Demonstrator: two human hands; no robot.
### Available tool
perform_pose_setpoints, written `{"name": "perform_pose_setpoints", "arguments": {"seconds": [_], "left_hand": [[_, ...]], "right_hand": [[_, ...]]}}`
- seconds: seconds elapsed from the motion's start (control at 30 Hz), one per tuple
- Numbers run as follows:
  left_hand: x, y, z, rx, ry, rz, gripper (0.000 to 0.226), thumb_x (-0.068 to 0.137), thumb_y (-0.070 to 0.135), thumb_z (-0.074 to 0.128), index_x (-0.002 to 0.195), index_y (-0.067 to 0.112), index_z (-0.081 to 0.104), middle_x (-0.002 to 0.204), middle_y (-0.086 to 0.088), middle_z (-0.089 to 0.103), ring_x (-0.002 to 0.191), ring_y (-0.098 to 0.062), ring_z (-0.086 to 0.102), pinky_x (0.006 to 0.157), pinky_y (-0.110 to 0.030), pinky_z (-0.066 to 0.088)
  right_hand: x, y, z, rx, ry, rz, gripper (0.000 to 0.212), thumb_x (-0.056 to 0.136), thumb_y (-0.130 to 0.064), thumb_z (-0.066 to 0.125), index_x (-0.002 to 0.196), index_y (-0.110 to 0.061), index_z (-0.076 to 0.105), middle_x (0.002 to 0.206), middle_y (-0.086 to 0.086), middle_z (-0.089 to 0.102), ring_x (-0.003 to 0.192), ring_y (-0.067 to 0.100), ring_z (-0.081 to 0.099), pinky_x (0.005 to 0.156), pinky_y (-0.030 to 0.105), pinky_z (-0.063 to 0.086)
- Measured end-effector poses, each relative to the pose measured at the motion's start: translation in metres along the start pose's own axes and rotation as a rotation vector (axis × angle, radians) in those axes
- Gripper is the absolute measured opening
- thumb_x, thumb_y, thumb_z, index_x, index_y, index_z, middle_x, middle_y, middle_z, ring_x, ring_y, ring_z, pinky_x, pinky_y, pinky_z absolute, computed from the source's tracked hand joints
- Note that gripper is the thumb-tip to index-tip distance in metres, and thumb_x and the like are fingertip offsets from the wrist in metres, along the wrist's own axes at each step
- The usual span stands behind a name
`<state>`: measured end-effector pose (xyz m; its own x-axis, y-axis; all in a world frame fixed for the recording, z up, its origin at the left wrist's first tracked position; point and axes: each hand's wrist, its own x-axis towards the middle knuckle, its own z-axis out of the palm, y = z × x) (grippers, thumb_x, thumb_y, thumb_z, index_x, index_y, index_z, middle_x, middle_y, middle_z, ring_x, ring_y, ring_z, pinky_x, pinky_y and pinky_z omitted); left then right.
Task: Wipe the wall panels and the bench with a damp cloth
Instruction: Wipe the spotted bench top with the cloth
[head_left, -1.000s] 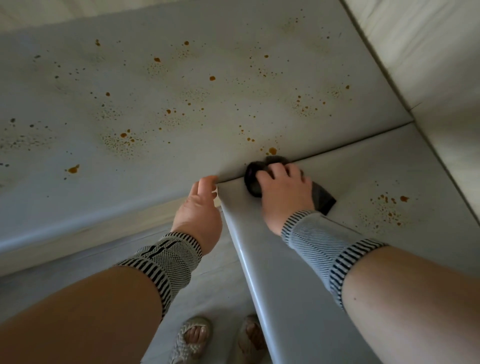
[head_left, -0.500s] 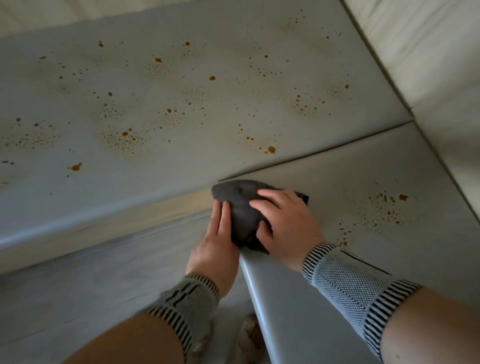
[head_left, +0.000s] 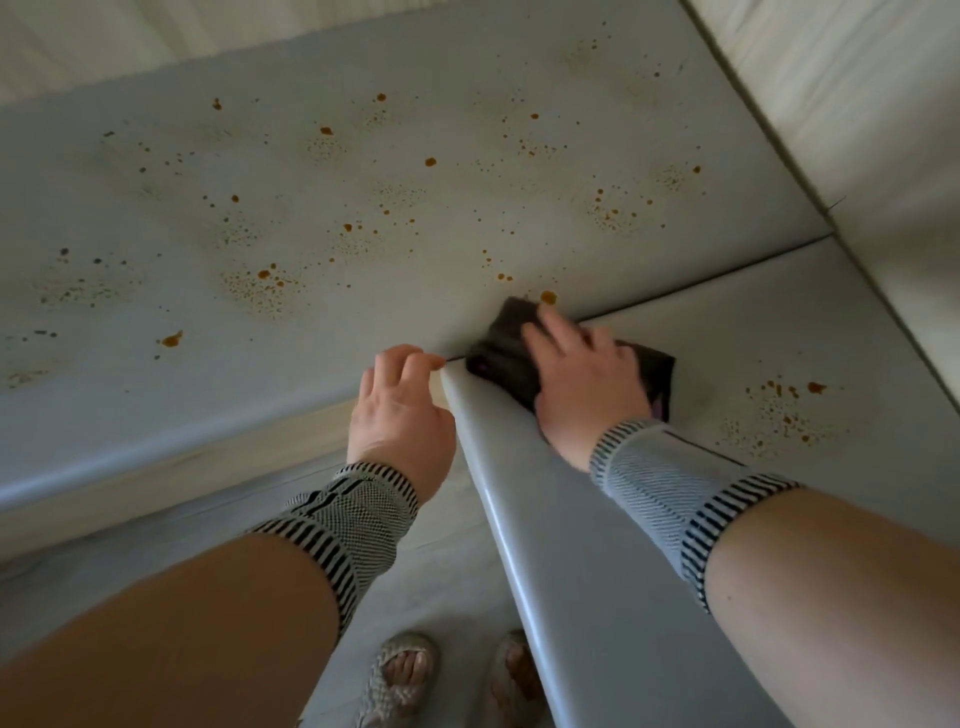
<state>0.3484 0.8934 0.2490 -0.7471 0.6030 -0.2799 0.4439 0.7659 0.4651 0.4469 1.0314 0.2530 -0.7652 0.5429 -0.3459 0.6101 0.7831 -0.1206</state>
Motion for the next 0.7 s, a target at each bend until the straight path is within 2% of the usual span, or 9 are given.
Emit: {"name": "perform_pose_setpoints", "arguments": {"seconds": [0.07, 0.13, 0.2, 0.33, 0.43, 0.5, 0.57, 0.63, 0.7], "left_hand": [[0.001, 0.011, 0.004, 0.008, -0.009, 0.025, 0.049, 0.087, 0.009, 0.053, 0.134, 0.021, 0.046, 0.141, 0.004, 0.035, 0.128, -0.018, 0.035, 0.106, -0.031, 0.033], [-0.001, 0.021, 0.006, 0.017, -0.023, 0.028, 0.052, 0.086, 0.010, 0.053, 0.136, 0.019, 0.043, 0.143, 0.003, 0.033, 0.130, -0.019, 0.034, 0.109, -0.033, 0.031], [-0.002, 0.030, 0.009, 0.059, -0.095, 0.067, 0.060, 0.088, 0.015, 0.054, 0.145, 0.019, 0.034, 0.152, 0.002, 0.026, 0.139, -0.018, 0.028, 0.115, -0.033, 0.025], [0.000, 0.042, 0.022, 0.197, -0.321, 0.179, 0.085, 0.097, 0.033, 0.052, 0.157, 0.019, -0.007, 0.164, 0.005, -0.012, 0.152, -0.016, 0.002, 0.121, -0.032, 0.008], [0.002, 0.044, 0.030, 0.221, -0.368, 0.151, 0.090, 0.098, 0.038, 0.051, 0.156, 0.014, -0.013, 0.164, 0.000, -0.017, 0.152, -0.018, -0.006, 0.121, -0.035, 0.004], [0.007, 0.045, 0.032, 0.286, -0.395, 0.178, 0.088, 0.097, 0.041, 0.050, 0.156, 0.011, -0.008, 0.164, -0.005, -0.014, 0.152, -0.020, -0.007, 0.123, -0.039, 0.005], [0.012, 0.046, 0.031, 0.350, -0.424, 0.203, 0.087, 0.096, 0.043, 0.050, 0.157, 0.010, -0.004, 0.165, -0.009, -0.012, 0.152, -0.023, -0.005, 0.124, -0.042, 0.010], [0.016, 0.048, 0.029, 0.365, -0.458, 0.195, 0.088, 0.096, 0.045, 0.050, 0.157, 0.011, -0.003, 0.165, -0.009, -0.012, 0.152, -0.023, -0.005, 0.123, -0.042, 0.014], [0.017, 0.050, 0.028, 0.350, -0.459, 0.185, 0.087, 0.096, 0.043, 0.052, 0.157, 0.012, -0.002, 0.165, -0.007, -0.011, 0.152, -0.022, -0.003, 0.123, -0.041, 0.014]], "right_hand": [[-0.006, -0.012, 0.005, 0.006, -0.076, -0.182, 0.058, 0.101, -0.033, 0.039, 0.152, -0.035, 0.012, 0.161, -0.010, 0.012, 0.140, 0.032, 0.018, 0.112, 0.048, 0.021], [-0.008, -0.010, 0.006, -0.017, -0.086, -0.299, 0.056, 0.102, -0.042, 0.034, 0.153, -0.034, 0.013, 0.160, -0.010, 0.017, 0.143, 0.029, 0.014, 0.115, 0.045, 0.016], [-0.004, 0.012, 0.003, -0.023, -0.089, -0.269, 0.060, 0.098, -0.044, 0.039, 0.152, -0.034, 0.014, 0.158, -0.012, 0.018, 0.143, 0.026, 0.015, 0.114, 0.043, 0.017], [-0.002, 0.053, -0.009, -0.002, -0.206, -0.121, 0.079, 0.089, -0.047, 0.050, 0.154, -0.034, 0.006, 0.162, -0.011, 0.004, 0.148, 0.025, 0.005, 0.118, 0.042, 0.011], [-0.008, 0.056, -0.006, 0.063, -0.148, -0.145, 0.073, 0.090, -0.040, 0.054, 0.153, -0.028, 0.018, 0.162, -0.004, 0.006, 0.148, 0.024, 0.011, 0.119, 0.037, 0.016], [-0.008, 0.057, -0.009, 0.179, 0.014, -0.090, 0.051, 0.093, -0.031, 0.052, 0.142, -0.024, 0.041, 0.156, -0.001, 0.021, 0.139, 0.020, 0.032, 0.107, 0.031, 0.033], [-0.005, 0.057, -0.015, 0.270, 0.133, -0.004, 0.035, 0.093, -0.030, 0.050, 0.126, -0.019, 0.058, 0.142, -0.001, 0.035, 0.125, 0.018, 0.041, 0.094, 0.028, 0.039], [-0.002, 0.056, -0.022, 0.335, 0.182, 0.069, 0.027, 0.092, -0.030, 0.048, 0.104, -0.013, 0.065, 0.121, 0.003, 0.048, 0.112, 0.021, 0.044, 0.090, 0.028, 0.039], [0.000, 0.057, -0.031, 0.532, 0.171, 0.182, 0.024, 0.093, -0.025, 0.047, 0.077, -0.012, 0.058, 0.087, 0.006, 0.056, 0.089, 0.024, 0.052, 0.070, 0.028, 0.040]]}}
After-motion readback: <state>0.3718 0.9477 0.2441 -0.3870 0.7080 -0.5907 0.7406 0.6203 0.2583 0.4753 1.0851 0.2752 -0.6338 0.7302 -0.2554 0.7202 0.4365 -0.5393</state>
